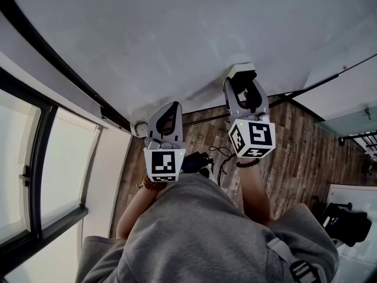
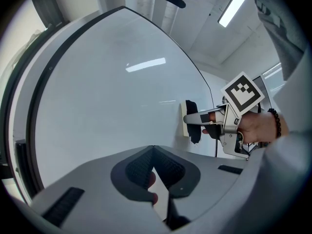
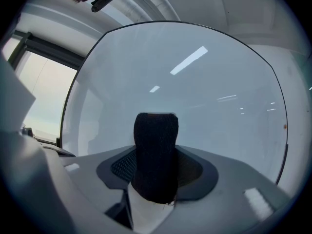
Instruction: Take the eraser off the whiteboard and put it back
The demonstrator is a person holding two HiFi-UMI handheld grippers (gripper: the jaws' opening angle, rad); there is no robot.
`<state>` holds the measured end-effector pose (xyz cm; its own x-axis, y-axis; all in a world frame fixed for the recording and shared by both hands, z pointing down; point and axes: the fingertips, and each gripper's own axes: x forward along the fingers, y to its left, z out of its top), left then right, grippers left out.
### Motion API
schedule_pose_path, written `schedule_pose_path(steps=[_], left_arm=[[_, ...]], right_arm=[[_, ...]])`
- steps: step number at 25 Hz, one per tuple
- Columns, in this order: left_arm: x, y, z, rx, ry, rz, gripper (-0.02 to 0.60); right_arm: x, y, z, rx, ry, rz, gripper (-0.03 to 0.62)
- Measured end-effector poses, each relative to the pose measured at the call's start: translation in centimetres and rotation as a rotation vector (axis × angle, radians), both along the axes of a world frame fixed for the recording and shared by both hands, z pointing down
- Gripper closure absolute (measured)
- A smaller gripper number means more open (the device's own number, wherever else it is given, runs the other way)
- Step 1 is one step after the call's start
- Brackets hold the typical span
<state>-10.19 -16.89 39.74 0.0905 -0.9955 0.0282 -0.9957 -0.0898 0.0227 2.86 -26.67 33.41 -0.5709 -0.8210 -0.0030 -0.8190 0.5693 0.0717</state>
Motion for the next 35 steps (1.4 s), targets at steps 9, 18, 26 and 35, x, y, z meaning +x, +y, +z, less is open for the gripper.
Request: schedule_pose_path(steps=[9,18,26,35], left_arm=[[-0.1,-0.1,0.2,-0.003,-0.001,0.009,0.575],[-0.7,0.4,-0.2,0.013,0.009,0.002,0.575],[-0.8,1.0,-0.6,0.023,0.012,0.001,0.575],[-0.8,1.4,-0.7,0.029,0.008,-0.001,0.575]], right_arm=[[-0.1,-0.1,0.0,0.005,-0.001,0.003,0.358],[0.0,-0.1,0.1,0.007,0.004,0.019,0.356],[-0.1,0.0,0.1,0.012,0.017,0.019,0.350],[-0.1,0.1,0.0,0.032,0.060,0.008,0.336]])
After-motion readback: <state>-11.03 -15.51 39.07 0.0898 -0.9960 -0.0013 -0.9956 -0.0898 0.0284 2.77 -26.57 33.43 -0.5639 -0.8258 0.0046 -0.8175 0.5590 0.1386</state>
